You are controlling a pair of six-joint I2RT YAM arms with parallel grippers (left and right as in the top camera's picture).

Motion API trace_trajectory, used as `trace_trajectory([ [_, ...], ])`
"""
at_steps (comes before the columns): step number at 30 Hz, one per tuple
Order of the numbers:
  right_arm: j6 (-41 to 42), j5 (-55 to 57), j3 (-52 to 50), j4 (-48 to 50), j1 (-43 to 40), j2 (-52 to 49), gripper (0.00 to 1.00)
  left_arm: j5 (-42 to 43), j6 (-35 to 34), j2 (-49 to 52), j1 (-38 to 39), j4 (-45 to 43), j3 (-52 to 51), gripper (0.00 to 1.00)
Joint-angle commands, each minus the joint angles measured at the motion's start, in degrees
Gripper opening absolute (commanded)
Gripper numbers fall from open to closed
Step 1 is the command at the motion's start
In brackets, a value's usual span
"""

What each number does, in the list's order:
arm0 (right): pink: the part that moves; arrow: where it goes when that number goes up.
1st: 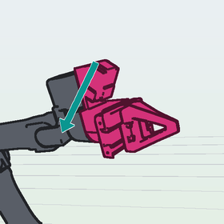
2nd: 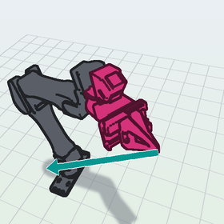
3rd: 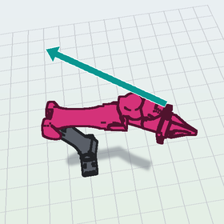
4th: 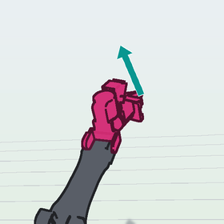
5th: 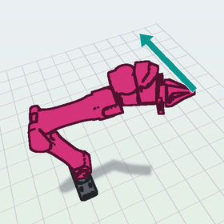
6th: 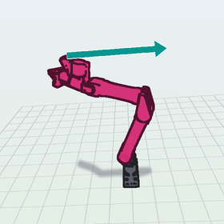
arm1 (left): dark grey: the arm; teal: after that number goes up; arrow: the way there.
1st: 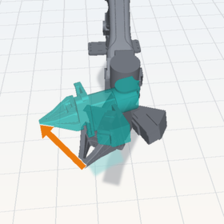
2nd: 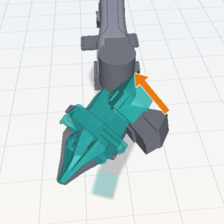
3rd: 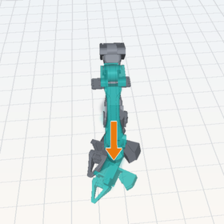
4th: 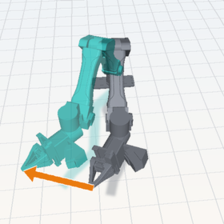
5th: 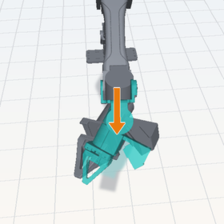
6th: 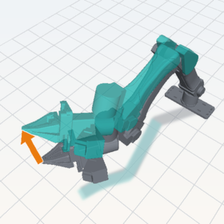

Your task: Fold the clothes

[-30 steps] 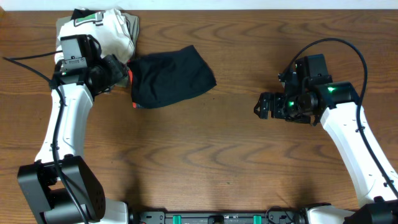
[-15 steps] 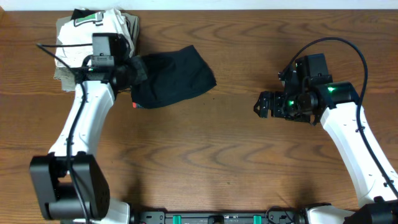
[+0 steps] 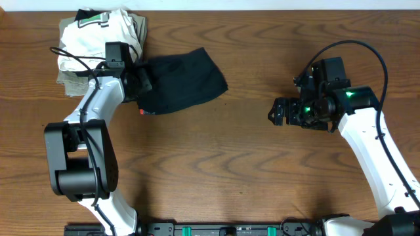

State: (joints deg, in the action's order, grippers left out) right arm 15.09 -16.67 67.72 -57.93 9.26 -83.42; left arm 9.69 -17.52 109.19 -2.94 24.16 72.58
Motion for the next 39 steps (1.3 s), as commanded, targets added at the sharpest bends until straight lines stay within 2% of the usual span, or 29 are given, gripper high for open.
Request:
trace_trajectory([
  [1,0.7,0.2,0.0,-0.4,0.6,-0.2,0.99,-2.0,0.7,-1.1,-0.5,0.6,0.7,0.07],
  [5,0.7,0.2,0.0,-0.6,0.6,-0.2,0.99,0.5,0.7,-6.1,-0.5,1.3,0.8,0.09],
  [7,0.7,0.2,0.0,-0.6,0.6,-0.2,0.99,2.1,0.5,-9.6,-0.5,1.6,0.8,0.17],
  [9,0.7,0.1,0.0,-0.7,0.6,-0.2,0.99,2.9,0.3,-13.9,-0.5,2.7,0.8,0.38],
  [13,0.7,-0.3,0.0,-0.6,0.6,-0.2,0.99,1.9,0.3,-19.8,-0.8,5.4,0.8,0.45],
  [16,0.7,-0.3,0.0,-0.6,0.6,-0.2,0.99,0.5,0.7,-19.3,-1.7,7.5,0.7,0.53],
  [22,0.7,-0.3,0.0,-0.9,0.6,-0.2,0.99,2.7,2.5,-12.1,-3.1,8.0,-0.5,1.0],
  [30,0.7,-1.6,0.0,-1.0,0.6,-0.2,0.99,7.2,5.5,-0.6,-3.3,4.4,-0.5,0.98],
  [39,0.7,-1.6,0.0,-1.0,0.6,-0.2,0.99,13.4,5.5,5.6,-3.3,0.8,-0.5,0.98],
])
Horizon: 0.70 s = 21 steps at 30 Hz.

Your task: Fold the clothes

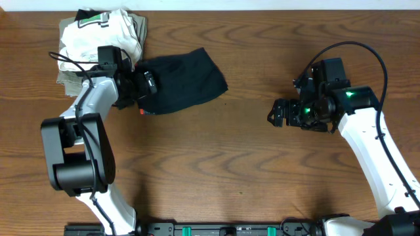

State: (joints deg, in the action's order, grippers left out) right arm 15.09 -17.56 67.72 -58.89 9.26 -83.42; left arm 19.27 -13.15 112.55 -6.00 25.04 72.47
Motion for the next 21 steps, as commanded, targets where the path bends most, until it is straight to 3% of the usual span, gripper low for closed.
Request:
trace_trajectory([
  [1,0.7,-0.7,0.0,0.0,0.6,-0.2,0.99,5.1,1.1,3.0,-0.2,-0.1,-0.4,0.98],
  [8,0.7,-0.7,0.0,0.2,0.6,-0.2,0.99,10.8,1.1,5.9,0.5,1.3,-0.4,0.98],
  [15,0.7,-0.7,0.0,0.2,0.6,-0.2,0.99,14.0,1.1,5.9,1.4,4.5,-0.4,0.52],
  [19,0.7,-0.7,0.0,0.2,0.6,-0.2,0.99,14.0,1.1,5.9,1.4,6.3,-0.4,0.13],
  [20,0.7,-0.7,0.0,0.2,0.6,-0.2,0.99,14.0,1.0,5.9,1.4,6.8,-0.4,0.06],
  [21,0.7,-0.7,0.0,0.3,0.6,-0.2,0.99,13.9,0.5,5.9,1.4,7.3,-0.4,0.06],
])
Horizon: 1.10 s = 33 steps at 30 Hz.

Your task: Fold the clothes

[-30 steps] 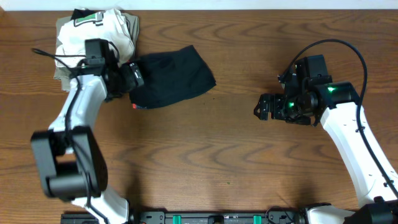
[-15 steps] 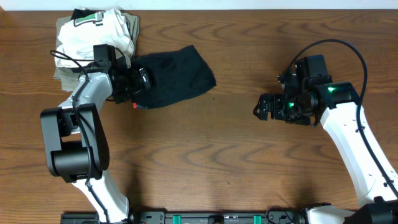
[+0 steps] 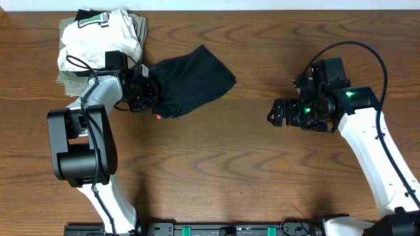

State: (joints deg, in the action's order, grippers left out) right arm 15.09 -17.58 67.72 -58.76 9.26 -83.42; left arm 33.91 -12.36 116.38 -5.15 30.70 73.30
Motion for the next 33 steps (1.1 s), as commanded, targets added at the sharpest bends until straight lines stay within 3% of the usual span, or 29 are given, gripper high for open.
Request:
trace_trajectory([
  [1,0.7,-0.6,0.0,0.2,0.6,-0.2,0.99,-0.7,-1.0,2.1,0.5,2.3,-1.2,0.06],
  [10,0.7,-0.6,0.0,0.2,0.6,-0.2,0.99,-0.7,-6.3,1.0,0.4,9.5,-1.2,0.06],
  [17,0.7,-0.6,0.0,0.2,0.6,-0.2,0.99,-3.0,-18.6,-2.1,-1.5,9.9,-1.2,0.06],
  [26,0.5,-0.6,0.0,1.0,0.6,-0.2,0.99,-12.6,-22.3,-15.1,-7.4,9.9,-1.2,0.06],
  [33,0.5,-0.6,0.0,1.5,0.6,-0.2,0.99,-12.8,-25.1,-22.5,-13.4,14.3,-1.2,0.06],
])
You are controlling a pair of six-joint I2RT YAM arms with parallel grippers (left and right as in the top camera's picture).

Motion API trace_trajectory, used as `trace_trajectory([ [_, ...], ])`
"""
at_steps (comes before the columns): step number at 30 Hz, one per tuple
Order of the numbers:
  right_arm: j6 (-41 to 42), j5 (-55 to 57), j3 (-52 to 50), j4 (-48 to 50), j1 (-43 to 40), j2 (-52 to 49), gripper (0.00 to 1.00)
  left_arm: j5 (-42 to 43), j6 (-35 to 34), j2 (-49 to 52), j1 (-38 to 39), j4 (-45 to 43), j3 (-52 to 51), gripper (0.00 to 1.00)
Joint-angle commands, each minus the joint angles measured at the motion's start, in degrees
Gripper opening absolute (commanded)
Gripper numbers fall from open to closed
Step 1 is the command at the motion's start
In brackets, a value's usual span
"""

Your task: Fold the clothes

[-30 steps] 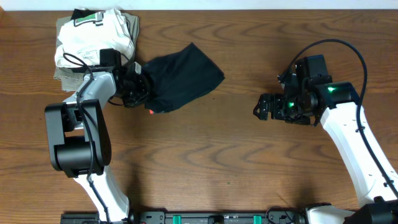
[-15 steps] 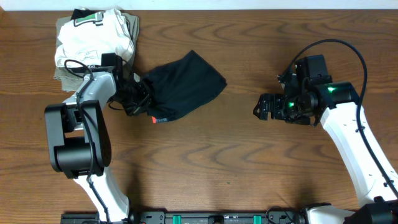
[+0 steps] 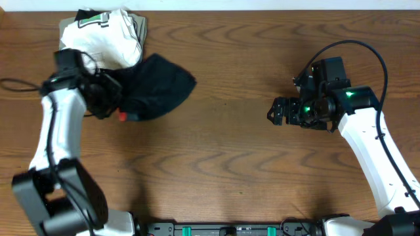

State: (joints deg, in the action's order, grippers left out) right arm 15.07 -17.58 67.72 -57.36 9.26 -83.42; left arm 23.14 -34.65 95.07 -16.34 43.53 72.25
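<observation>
A black garment [image 3: 156,84] lies bunched on the wooden table [image 3: 216,170], its left part against a stack of folded clothes. The stack has a white piece [image 3: 108,36] on top and an olive piece [image 3: 140,25] showing under it. My left gripper [image 3: 110,99] is at the black garment's left edge, shut on the cloth, and a small red tag [image 3: 122,117] shows just below it. Far to the right, my right gripper [image 3: 274,112] hovers over bare table, open and holding nothing.
The table's back edge [image 3: 262,8] runs close behind the stack. A black cable [image 3: 20,83] trails left from the left arm. A dark rail [image 3: 236,229] lines the front edge.
My left arm has swung to the left and the black garment has come with it, now more bunched and closer to the stack. The right arm has not moved.
My left gripper was at the black garment's left edge beside the stack, the cloth spread out to the right. It stayed there, then the garment sat a little further right and crumpled. Now the garment is drawn left against the stack. The right arm stayed still throughout.
</observation>
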Motion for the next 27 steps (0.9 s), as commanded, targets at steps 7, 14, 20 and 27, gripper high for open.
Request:
trace_trajectory([
  [7,0.5,-0.6,0.0,0.2,0.6,-0.2,0.99,-2.0,-4.2,-1.5,-7.1,5.1,-0.7,0.06],
  [14,0.5,-0.6,0.0,0.4,0.6,-0.2,0.99,-1.8,-3.5,-1.4,-7.3,5.9,-2.1,0.87],
  [20,0.5,-0.6,0.0,0.4,0.6,-0.2,0.99,-3.0,-3.6,-1.4,-7.4,5.6,-4.6,0.98],
  [27,0.5,-0.6,0.0,0.1,0.6,-0.2,0.99,-9.2,-2.8,-1.3,-9.0,5.3,-4.6,0.98],
])
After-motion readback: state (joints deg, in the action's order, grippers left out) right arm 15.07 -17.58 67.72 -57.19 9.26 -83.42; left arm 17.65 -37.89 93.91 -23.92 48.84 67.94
